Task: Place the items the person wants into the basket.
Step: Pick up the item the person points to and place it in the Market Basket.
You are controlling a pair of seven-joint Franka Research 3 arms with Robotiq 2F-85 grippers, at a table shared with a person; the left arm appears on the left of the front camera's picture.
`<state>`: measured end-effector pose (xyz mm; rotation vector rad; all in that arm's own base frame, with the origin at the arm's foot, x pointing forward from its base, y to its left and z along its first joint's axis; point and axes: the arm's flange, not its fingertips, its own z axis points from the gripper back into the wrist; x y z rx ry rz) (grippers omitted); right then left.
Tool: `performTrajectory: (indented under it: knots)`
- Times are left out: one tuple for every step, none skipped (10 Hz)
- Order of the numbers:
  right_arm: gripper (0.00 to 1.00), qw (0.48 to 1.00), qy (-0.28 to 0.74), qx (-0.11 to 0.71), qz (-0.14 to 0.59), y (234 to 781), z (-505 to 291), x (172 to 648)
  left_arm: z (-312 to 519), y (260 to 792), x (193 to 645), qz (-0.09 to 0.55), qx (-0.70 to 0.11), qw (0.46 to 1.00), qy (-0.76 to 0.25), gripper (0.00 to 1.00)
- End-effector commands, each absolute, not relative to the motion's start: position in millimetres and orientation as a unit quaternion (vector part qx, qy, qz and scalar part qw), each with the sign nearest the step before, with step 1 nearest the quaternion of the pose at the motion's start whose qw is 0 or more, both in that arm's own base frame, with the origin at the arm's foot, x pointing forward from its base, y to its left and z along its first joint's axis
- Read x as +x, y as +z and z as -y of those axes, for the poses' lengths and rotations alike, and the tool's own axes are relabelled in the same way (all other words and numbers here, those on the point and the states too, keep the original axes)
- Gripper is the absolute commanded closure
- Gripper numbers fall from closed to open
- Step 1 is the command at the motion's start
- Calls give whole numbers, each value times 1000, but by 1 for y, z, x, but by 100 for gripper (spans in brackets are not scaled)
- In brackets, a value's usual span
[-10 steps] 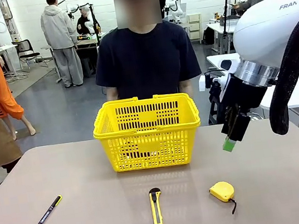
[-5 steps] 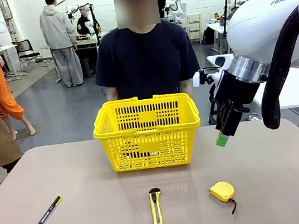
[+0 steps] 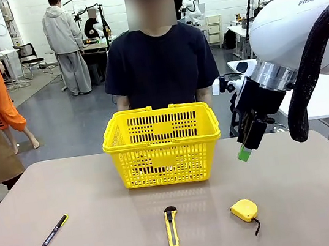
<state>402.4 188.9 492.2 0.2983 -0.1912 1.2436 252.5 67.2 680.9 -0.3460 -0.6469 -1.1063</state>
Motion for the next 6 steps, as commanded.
performTrajectory:
  knots:
    - [0,798,579,139,89,492,-189,402,-67,681,252,302,-163,785,-515,0]
    - [0,806,567,114,125,514,-167,387,-67,681,252,302,-163,785,-515,0]
    - [0,818,545,101,153,534,-139,369,-67,681,252,302,-163,785,-515,0]
    - [0,831,523,86,172,551,-111,350,-67,681,252,302,-163,785,-515,0]
    - [0,836,506,81,196,570,-81,327,-67,681,252,302,-163,785,-515,0]
    - [0,832,503,88,218,583,-56,307,-67,681,252,302,-163,785,-515,0]
